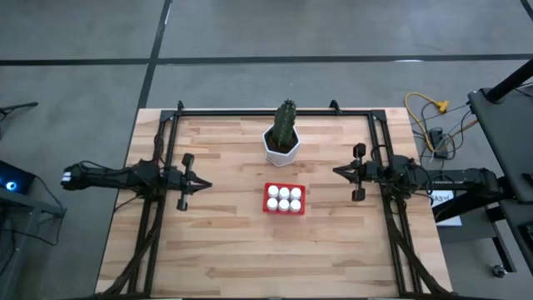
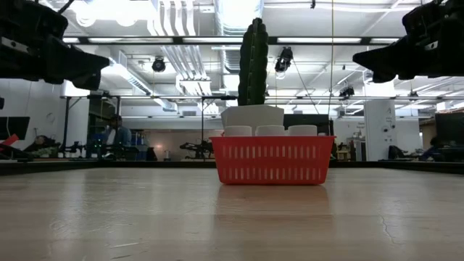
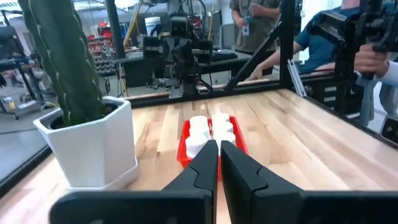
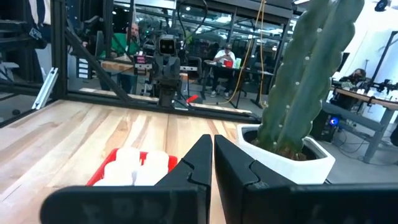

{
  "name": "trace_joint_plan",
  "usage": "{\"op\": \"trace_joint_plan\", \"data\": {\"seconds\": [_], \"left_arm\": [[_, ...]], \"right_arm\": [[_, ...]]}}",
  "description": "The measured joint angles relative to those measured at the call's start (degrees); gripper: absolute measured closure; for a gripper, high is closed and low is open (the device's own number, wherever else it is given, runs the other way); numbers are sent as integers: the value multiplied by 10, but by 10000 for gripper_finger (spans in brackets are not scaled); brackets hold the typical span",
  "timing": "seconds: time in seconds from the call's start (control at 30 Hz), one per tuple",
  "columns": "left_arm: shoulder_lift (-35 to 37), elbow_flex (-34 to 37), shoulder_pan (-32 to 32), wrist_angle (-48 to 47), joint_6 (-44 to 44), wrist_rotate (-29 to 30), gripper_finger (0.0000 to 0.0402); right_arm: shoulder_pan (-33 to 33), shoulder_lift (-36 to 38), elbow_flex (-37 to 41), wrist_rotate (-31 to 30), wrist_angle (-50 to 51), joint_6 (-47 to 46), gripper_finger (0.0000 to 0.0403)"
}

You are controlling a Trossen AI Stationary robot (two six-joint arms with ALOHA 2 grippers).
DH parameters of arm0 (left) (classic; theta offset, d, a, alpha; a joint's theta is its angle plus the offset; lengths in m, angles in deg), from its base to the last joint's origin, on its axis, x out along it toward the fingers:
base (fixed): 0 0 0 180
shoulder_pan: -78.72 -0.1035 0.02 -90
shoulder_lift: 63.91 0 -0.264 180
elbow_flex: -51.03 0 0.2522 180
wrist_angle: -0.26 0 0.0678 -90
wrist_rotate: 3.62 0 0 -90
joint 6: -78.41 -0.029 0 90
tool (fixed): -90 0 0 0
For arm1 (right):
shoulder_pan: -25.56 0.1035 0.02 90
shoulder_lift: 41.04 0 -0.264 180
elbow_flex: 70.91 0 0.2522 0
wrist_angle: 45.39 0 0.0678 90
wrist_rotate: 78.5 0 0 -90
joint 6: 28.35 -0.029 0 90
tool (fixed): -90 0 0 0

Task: Pick and place pill bottles into a basket
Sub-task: Return to Home Position

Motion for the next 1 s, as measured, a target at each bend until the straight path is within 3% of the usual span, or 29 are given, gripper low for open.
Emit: {"op": "trace_joint_plan", "data": {"seconds": [0.6, 1.0], "left_arm": [[41, 8, 0, 12, 13, 14, 402], [36, 8, 0, 12, 12, 17, 402]], "right_arm": [[0, -3, 0, 0, 48, -4, 394], [0, -3, 0, -1, 50, -64, 394]]}}
